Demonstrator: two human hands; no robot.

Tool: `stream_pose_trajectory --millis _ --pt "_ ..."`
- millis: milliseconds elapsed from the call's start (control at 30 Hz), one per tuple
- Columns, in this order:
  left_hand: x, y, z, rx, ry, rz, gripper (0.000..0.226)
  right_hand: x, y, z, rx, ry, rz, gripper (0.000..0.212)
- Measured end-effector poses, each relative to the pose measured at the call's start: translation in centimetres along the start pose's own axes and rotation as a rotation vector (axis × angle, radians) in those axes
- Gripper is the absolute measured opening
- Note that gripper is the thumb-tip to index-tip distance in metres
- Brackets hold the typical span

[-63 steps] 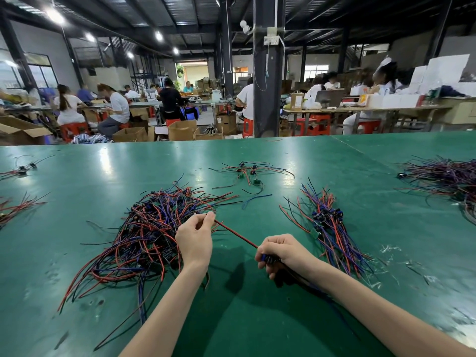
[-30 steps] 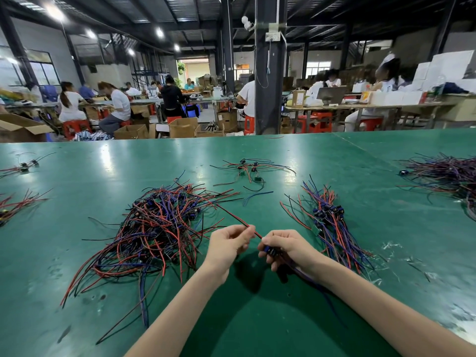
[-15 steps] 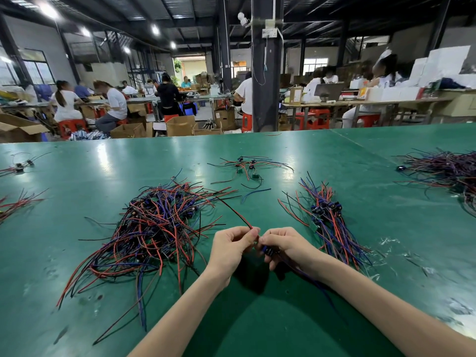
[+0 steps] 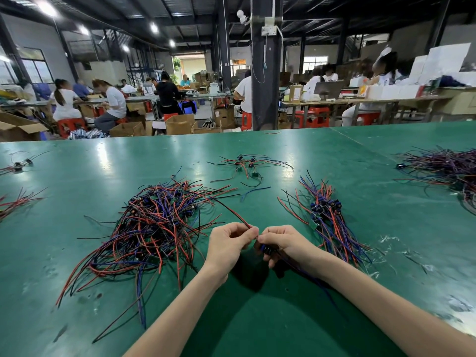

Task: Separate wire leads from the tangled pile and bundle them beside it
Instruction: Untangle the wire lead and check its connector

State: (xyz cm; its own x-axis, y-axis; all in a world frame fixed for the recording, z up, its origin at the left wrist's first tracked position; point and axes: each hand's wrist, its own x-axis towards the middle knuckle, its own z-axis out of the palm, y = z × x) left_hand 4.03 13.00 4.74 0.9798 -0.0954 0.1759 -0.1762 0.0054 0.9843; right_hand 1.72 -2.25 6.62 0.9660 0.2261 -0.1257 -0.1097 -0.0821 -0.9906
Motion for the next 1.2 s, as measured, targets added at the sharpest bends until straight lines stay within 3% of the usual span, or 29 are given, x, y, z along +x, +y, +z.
stream_pose_trajectory --millis 567,1033,1200 --pt "3.1 0.1 -5.1 -0.134 0.393 -0.041 0.010 -0.3 -0.3 0.2 0.058 -0.086 0.048 0.021" --pt "3.3 0.3 -4.9 -0.259 0.437 -0.038 0.020 -0.5 -0.2 -0.3 -0.017 -0.166 0.038 0.016" --pt "3.2 0.3 -4.9 -0.293 0.440 -0.070 0.018 -0.4 -0.3 -0.7 0.056 -0.226 0.011 0.011"
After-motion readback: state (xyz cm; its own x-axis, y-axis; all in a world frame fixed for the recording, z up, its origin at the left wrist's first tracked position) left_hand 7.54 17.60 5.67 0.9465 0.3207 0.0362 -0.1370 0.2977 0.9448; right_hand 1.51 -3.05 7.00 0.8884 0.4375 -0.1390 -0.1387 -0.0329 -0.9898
